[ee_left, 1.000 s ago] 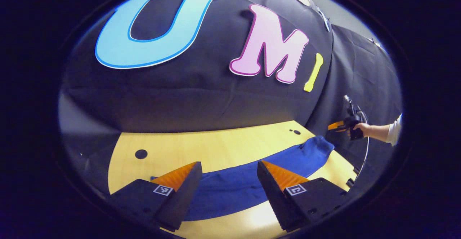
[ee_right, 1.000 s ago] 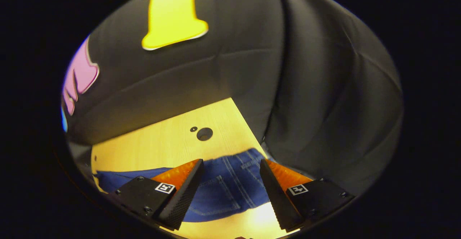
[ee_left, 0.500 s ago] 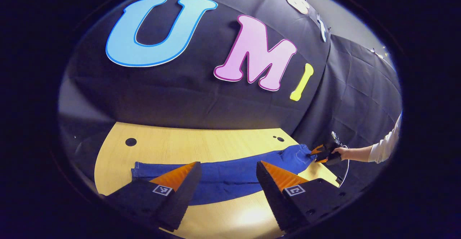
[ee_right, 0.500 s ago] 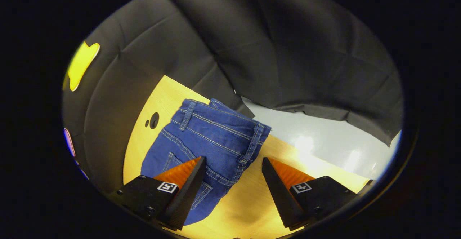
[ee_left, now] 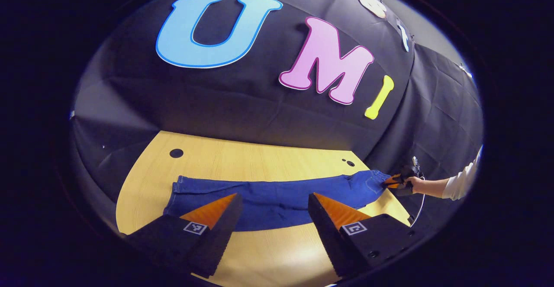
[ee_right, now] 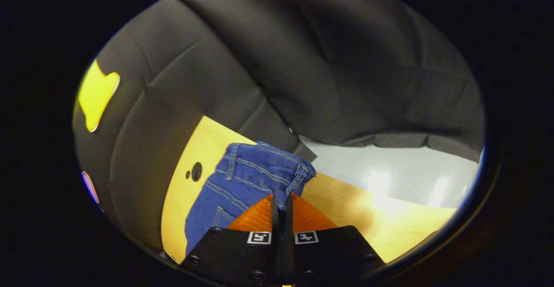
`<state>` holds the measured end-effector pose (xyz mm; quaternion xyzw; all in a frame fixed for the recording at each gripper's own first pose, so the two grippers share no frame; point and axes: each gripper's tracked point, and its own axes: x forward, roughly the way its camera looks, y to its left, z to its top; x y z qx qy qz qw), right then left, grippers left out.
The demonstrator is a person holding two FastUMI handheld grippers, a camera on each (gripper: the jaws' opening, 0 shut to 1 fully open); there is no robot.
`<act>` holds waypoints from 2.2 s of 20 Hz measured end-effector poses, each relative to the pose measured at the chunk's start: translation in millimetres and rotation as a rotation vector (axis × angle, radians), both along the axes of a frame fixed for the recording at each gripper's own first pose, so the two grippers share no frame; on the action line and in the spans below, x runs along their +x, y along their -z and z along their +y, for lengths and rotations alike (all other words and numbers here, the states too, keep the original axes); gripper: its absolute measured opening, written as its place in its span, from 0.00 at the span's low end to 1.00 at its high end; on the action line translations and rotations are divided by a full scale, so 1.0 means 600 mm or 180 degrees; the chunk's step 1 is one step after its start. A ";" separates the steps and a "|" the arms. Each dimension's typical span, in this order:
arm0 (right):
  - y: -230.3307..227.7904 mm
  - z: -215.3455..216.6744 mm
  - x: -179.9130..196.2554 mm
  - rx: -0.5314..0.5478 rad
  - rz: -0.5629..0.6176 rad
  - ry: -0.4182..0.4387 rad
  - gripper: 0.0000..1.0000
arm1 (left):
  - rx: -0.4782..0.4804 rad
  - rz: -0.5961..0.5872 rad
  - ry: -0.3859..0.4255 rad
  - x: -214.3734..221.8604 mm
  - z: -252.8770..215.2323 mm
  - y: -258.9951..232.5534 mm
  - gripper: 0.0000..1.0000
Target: Grasp the waist and the cuffs of the jeans and fold them to make the two legs overlap; first hold the waist and fold one-third of the jeans toward the cuffs, then hold the cuffs and fold the remaining one-third in the same direction to finish folding.
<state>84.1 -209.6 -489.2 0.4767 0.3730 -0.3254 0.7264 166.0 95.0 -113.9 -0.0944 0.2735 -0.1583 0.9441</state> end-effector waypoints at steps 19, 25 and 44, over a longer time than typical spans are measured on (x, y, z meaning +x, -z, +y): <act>-0.411 0.591 0.114 -0.0363 -0.1582 -0.2737 0.04 | -0.0065 0.0519 -0.0458 0.017 0.094 0.079 0.97; -0.270 0.689 0.033 -0.0068 -0.0909 -0.3536 0.05 | 0.0041 0.0784 -0.0566 0.040 0.144 0.137 0.97; -0.488 0.447 -0.066 -0.0242 -0.1709 -0.3371 0.92 | 0.1062 0.2832 -0.0840 0.089 0.299 0.428 0.95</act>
